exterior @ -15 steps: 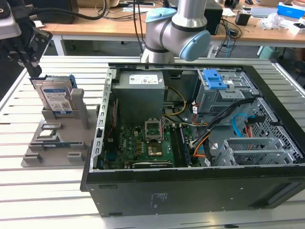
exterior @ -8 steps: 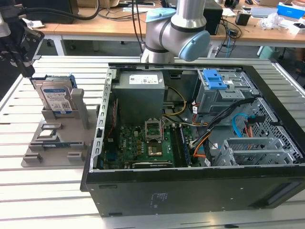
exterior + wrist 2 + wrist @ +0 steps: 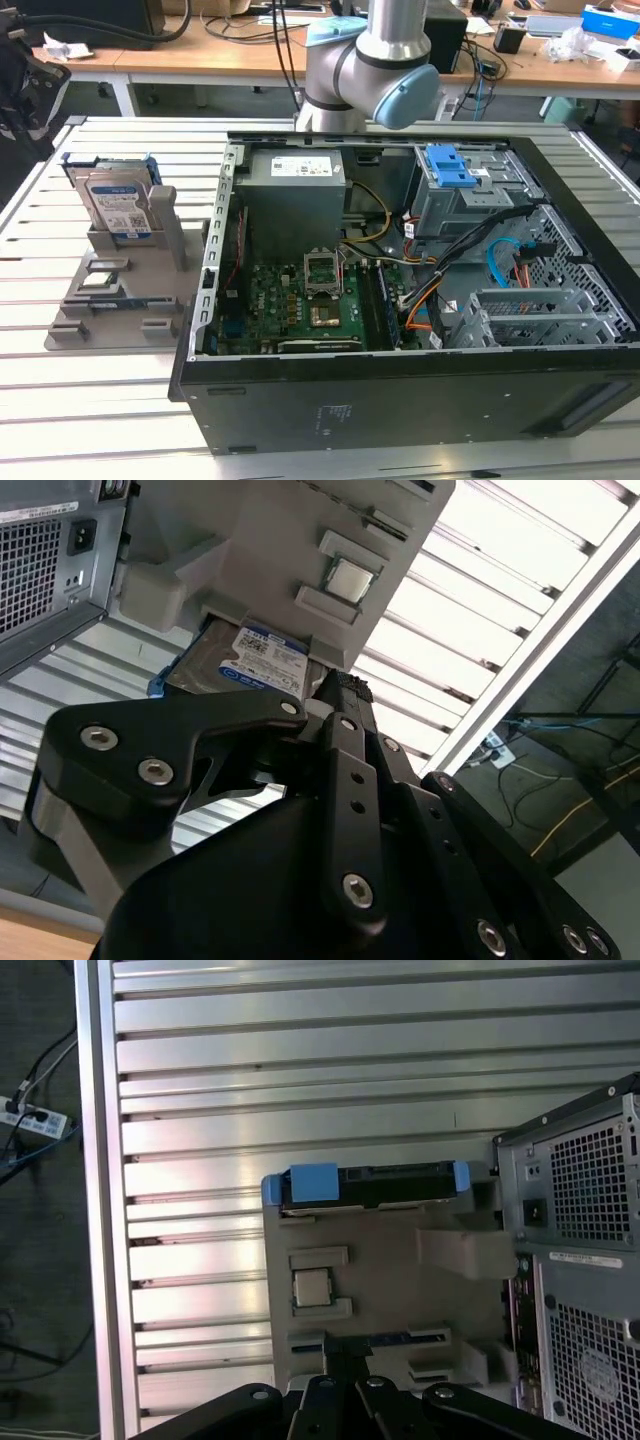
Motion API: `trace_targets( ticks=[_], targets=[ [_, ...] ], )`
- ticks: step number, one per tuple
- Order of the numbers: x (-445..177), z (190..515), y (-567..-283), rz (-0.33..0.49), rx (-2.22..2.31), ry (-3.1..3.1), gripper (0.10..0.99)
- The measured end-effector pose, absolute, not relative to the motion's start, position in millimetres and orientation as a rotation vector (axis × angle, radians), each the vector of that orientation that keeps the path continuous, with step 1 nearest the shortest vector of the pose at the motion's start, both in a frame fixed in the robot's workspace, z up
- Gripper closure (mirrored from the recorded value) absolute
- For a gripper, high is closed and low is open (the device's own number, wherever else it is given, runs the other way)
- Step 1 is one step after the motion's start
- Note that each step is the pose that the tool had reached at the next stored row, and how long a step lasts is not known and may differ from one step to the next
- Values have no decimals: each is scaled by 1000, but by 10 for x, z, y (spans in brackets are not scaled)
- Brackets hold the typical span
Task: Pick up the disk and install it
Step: 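Reach for the disk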
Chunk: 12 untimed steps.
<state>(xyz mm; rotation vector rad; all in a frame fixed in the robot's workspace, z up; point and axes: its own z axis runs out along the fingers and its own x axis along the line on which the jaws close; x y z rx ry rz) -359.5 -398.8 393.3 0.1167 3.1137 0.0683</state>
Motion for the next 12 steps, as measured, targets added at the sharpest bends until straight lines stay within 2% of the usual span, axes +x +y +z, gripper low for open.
trace_targets(
  ticks=[12],
  targets=[
    [-3880, 3933, -3988, 68, 117, 3114, 980]
  ],
)
